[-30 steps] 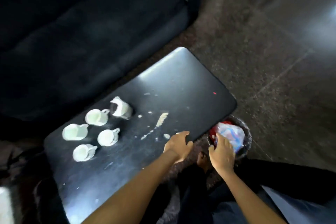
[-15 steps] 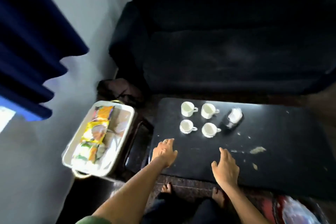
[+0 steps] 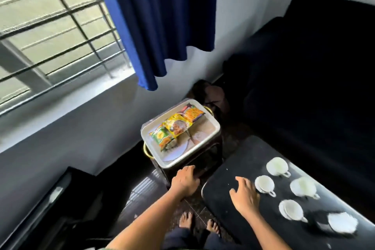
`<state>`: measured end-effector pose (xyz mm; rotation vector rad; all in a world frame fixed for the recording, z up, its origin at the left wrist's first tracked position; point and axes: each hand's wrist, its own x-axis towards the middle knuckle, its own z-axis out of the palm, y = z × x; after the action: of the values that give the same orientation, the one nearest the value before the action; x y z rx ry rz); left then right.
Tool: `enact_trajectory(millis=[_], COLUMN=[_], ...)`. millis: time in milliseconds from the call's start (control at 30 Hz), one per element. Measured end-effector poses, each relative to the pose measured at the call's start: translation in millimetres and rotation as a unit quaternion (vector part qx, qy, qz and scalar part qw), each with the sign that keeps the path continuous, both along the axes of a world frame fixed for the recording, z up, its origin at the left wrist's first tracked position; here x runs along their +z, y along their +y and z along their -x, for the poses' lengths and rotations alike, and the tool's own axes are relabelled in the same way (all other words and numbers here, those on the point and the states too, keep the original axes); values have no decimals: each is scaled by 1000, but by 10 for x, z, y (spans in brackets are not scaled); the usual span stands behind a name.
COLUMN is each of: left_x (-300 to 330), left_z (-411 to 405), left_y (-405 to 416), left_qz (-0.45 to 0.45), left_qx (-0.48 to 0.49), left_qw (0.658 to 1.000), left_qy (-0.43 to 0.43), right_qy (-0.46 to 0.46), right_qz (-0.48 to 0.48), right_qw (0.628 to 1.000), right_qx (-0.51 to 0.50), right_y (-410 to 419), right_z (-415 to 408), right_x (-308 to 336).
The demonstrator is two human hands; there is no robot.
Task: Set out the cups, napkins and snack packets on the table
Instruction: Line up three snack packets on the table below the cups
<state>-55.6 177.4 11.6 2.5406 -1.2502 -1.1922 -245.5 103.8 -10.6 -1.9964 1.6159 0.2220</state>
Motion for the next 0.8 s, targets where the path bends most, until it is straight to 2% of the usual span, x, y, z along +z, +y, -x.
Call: enact_trajectory(millis=[167, 400, 533, 800], left_x=[-33, -93, -143, -221], left_z=[-191, -546, -893, -1922], left_y=[169, 288, 301, 220], left_qz=[-11, -38, -45, -16], left_qx=[85, 150, 167, 173], left_qw=[996, 987, 984, 983], left_qy=[15, 34, 43, 62], right_qy=[14, 15, -28, -135], right_qz=[-52, -105, -159, -235], right_qw=[996, 987, 983, 961], right_qx=[66, 119, 85, -62], right_y=[-85, -218, -259, -321], right_z=[-270, -829, -1313, -2482], right_x=[-44, -95, -115, -257])
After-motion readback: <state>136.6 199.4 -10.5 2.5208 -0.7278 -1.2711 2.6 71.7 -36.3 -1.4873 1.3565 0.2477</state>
